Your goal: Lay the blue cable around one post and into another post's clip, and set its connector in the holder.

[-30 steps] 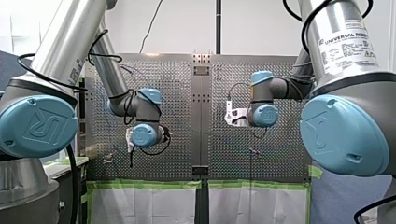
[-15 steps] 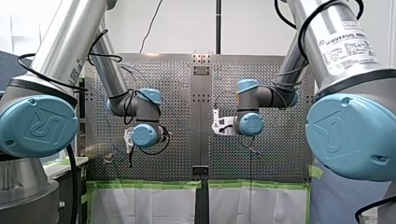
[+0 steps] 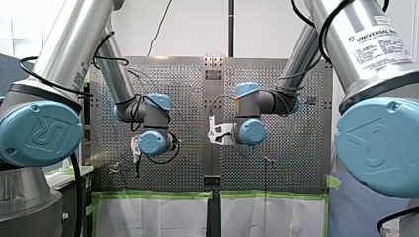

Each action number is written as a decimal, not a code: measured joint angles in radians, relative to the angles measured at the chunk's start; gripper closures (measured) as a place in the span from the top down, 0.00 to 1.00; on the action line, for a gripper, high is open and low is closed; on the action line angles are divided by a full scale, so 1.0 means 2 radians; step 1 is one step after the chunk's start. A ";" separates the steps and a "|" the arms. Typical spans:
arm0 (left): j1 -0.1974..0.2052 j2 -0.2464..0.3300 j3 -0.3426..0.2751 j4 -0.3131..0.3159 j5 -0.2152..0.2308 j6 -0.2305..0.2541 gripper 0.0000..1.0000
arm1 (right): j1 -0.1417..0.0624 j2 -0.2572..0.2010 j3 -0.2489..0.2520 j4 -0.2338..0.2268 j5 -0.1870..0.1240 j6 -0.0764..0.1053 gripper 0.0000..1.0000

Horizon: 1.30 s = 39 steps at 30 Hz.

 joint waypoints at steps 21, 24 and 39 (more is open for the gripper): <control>0.002 0.000 0.002 -0.026 -0.068 -0.002 1.00 | 0.091 0.000 0.004 0.010 0.070 0.021 1.00; 0.005 0.000 0.002 -0.032 -0.071 -0.003 1.00 | 0.104 -0.001 0.011 0.006 0.084 0.028 1.00; 0.058 0.000 -0.017 -0.049 -0.035 -0.006 1.00 | 0.129 -0.005 0.029 -0.011 0.147 0.043 1.00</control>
